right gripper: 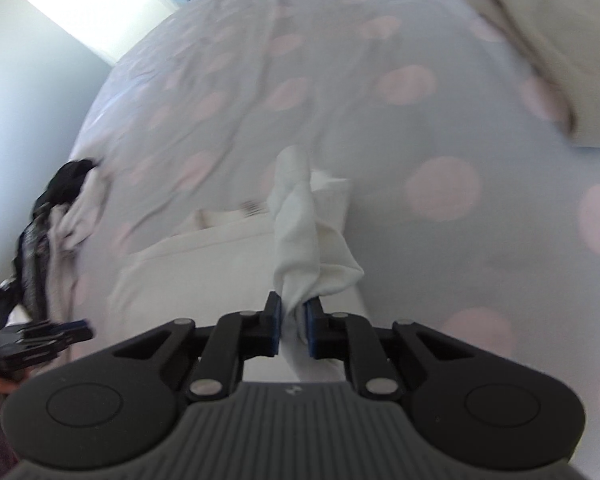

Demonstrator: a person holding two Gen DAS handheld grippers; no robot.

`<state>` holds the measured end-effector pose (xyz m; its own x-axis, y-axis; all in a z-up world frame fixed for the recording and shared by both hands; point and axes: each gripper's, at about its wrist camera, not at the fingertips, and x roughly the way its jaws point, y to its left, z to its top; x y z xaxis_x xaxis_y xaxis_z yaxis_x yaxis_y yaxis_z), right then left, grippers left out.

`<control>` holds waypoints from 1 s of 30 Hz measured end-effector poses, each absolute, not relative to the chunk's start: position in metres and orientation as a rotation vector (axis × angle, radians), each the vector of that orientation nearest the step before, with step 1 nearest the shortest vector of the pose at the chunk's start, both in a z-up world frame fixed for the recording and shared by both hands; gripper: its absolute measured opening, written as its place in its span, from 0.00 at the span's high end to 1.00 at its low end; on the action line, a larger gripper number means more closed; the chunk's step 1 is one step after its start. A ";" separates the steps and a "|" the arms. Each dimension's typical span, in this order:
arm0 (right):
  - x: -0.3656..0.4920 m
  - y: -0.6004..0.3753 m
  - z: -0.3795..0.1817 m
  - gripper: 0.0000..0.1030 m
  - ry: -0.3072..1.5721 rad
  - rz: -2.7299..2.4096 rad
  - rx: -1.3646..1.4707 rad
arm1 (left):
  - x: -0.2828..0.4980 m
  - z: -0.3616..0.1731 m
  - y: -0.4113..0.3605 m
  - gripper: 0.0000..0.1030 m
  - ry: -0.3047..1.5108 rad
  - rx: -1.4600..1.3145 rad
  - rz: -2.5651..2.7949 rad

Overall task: Fold clothes
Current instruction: 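Grasp the shirt corner with the right gripper and fold it inward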

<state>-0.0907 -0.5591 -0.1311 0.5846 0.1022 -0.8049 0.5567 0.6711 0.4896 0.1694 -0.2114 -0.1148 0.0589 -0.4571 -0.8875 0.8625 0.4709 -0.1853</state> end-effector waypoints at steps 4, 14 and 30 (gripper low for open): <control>-0.061 -0.520 -0.125 0.87 0.949 -0.218 0.835 | 0.164 -0.112 -0.211 0.78 1.094 0.448 -1.082; 0.033 -0.429 -0.129 0.87 0.986 -0.019 0.860 | 0.171 -0.114 -0.215 0.78 1.107 0.432 -1.068; 0.124 -0.377 -0.215 0.87 1.110 -0.046 0.926 | 0.200 -0.132 -0.196 0.78 1.167 0.420 -0.958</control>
